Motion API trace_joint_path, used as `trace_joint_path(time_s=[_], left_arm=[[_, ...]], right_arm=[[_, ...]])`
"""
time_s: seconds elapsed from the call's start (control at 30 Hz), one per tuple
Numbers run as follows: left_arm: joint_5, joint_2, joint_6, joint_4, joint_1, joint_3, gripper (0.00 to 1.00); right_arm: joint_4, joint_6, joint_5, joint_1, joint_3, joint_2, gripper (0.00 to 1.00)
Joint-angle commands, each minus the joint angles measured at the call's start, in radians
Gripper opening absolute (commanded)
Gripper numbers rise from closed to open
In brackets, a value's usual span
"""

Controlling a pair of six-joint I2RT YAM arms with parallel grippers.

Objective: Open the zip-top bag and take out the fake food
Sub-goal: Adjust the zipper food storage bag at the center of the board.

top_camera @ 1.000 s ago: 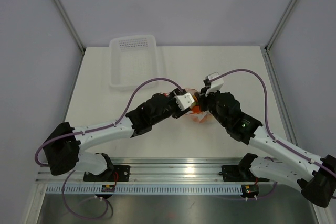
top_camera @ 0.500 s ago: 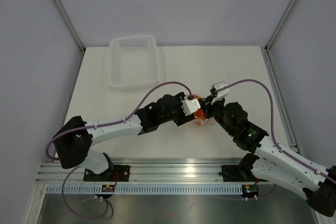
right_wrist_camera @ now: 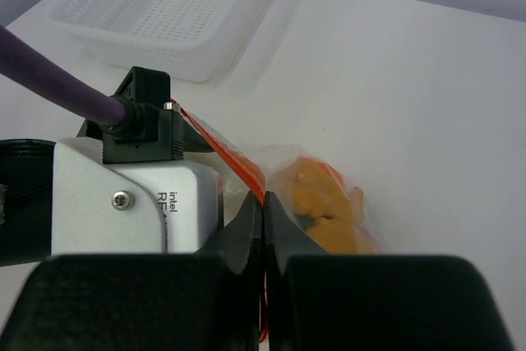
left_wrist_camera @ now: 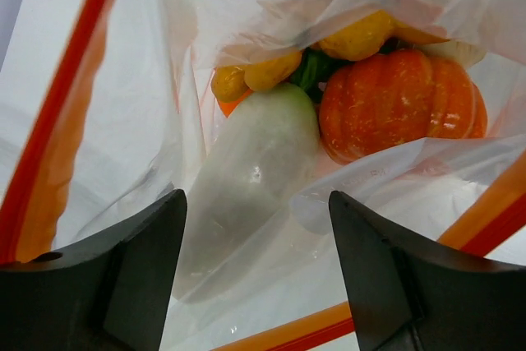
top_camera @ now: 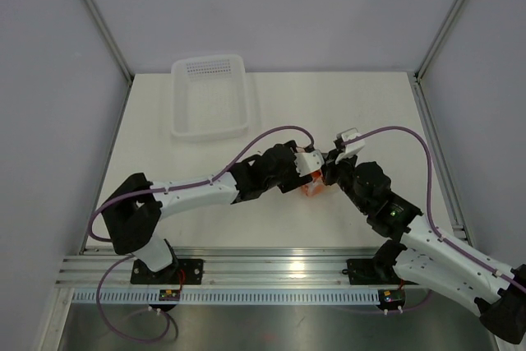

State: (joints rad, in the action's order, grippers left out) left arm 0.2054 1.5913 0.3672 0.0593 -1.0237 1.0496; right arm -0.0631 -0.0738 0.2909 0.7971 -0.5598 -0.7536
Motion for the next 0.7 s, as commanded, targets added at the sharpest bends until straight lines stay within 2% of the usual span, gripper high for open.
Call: trace_joint_path(time_s=[0.0, 0.1, 0.23, 0.47, 0.53, 0.63, 0.67], left_arm=[[0.157, 0.026, -0.008, 0.018, 0.011, 0.026, 0.73], [0.167, -0.020, -0.025, -0.021, 0.011, 0.000, 0.69], [-0.048, -0.132, -0.014, -0.076, 0.013, -0.071, 0.60], [-0.268, -0.237, -0.066, 0.206, 0.013, -0.011, 0.47], [-0.323, -0.240, -0.076, 0.232, 0.011, 0.003, 0.47], [-0.435, -0.215, -0.091, 0.353, 0.014, 0.050, 0.47], [-0.425, -0.197, -0.105, 0.384, 0.013, 0.079, 0.47]], right_arm=[[-0.087, 0.016, -0.088, 0.022, -0.014, 0.016, 0.00], [-0.087, 0.016, -0.091, 0.022, -0.014, 0.017, 0.00], [-0.087, 0.012, -0.075, 0.024, -0.014, 0.011, 0.00], [-0.092, 0.011, -0.023, 0.022, -0.009, 0.013, 0.00], [-0.095, 0.011, -0.001, 0.022, -0.009, 0.000, 0.00], [-0.096, 0.012, 0.021, 0.022, -0.014, -0.015, 0.00], [-0.099, 0.014, 0.019, 0.022, -0.014, -0.019, 0.00]])
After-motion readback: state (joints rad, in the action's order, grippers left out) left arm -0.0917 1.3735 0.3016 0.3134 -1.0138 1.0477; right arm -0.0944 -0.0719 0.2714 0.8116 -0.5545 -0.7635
